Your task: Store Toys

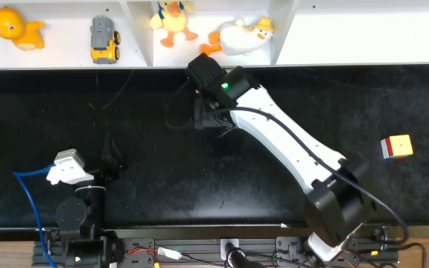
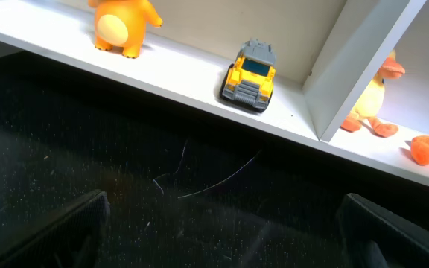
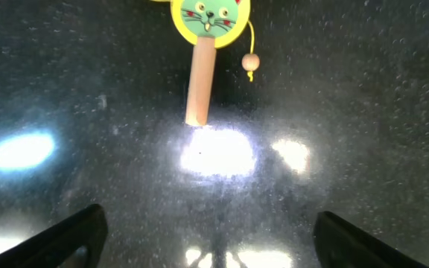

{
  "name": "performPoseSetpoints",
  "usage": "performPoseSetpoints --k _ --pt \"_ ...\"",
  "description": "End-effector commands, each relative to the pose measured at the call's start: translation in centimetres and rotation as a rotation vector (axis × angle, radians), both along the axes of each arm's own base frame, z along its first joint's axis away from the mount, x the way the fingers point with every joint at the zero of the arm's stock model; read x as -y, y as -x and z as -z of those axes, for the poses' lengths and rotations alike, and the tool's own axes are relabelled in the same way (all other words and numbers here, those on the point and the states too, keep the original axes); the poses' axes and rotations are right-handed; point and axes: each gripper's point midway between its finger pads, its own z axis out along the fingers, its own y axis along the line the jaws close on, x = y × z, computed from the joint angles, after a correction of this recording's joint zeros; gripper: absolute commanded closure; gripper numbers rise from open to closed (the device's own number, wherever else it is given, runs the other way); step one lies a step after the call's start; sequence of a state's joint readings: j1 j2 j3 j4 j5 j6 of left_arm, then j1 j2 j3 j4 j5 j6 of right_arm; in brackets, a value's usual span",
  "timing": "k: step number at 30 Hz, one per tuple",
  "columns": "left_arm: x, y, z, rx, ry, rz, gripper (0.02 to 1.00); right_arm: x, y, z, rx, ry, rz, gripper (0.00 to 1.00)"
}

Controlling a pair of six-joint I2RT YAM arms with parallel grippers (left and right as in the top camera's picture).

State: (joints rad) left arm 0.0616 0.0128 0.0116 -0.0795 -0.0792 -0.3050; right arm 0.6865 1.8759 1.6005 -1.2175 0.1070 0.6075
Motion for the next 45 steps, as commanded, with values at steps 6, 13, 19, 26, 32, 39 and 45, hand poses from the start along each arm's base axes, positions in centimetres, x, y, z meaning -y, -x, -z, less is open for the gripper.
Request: performPoseSetpoints --k 6,13,19,26,32,39,45 --pt "0.1 0.0 -0.1 0.007 0.003 0.005 0.020 -1.6 -0.9 2.7 -0.042 -0.026 0.070 0.174" --pt "0.1 0.0 -0.1 0.007 0.003 0.005 0.020 -1.6 -1.0 6.1 -0.095 0.023 0.059 0.185" --pt "0.1 0.0 -0.1 0.007 0.003 0.005 0.020 -1.8 -2.1 8.1 -0.093 0.022 0.067 0.185" --pt "0.1 0.0 -0.1 0.007 0.003 0.005 0.020 -1.5 -4.0 8.9 -0.062 -0.006 0.099 0.207" --pt "0.1 0.0 -0.1 0.007 0.003 0.005 0.020 -2.0 -5.2 8.8 -0.021 -0.037 0.092 0.261" --pt "0.1 0.0 -0.1 0.007 0.003 0.005 0.020 -2.2 -5.5 8.8 -0.012 -0.045 0.091 0.371" --pt "0.1 0.0 -0.1 0.007 0.003 0.005 0.020 -2.2 -5.4 8.9 -0.013 -0.044 0.090 0.472"
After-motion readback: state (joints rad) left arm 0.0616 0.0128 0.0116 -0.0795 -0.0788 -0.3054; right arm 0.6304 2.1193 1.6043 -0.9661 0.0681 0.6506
